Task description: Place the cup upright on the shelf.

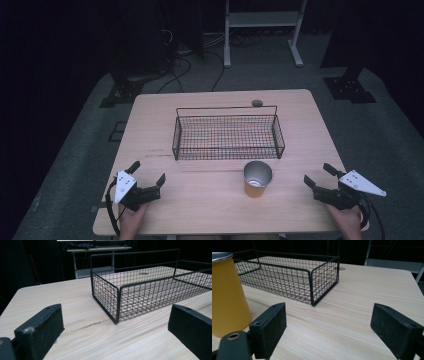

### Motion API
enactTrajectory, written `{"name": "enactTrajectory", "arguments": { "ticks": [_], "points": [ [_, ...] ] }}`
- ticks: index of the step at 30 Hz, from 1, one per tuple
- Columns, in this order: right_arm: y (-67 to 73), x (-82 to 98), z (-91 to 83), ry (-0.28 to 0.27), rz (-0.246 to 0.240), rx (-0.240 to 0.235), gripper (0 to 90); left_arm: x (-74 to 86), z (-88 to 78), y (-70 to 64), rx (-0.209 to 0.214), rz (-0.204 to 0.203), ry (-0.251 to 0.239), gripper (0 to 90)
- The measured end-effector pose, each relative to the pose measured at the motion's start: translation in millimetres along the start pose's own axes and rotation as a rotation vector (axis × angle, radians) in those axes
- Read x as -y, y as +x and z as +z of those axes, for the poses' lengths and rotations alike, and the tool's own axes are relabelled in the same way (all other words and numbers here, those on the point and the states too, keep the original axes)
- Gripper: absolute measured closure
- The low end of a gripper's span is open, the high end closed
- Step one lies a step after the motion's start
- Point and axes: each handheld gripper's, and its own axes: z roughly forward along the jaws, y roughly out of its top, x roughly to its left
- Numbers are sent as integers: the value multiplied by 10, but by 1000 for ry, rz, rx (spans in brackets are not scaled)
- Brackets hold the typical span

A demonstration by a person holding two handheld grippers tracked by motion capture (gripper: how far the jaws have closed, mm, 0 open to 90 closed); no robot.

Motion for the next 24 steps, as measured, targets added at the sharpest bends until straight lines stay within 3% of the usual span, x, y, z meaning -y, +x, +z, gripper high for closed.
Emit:
{"name": "enactTrajectory", "arguments": {
  "ticks": [8,24],
  "points": [
    [22,3,13,7,1,-14,124,0,1,0,2,0,-1,0],
    [272,-60,112,37,-89,-71,121,3,-10,2,7,-1,-6,0]
  ]
}}
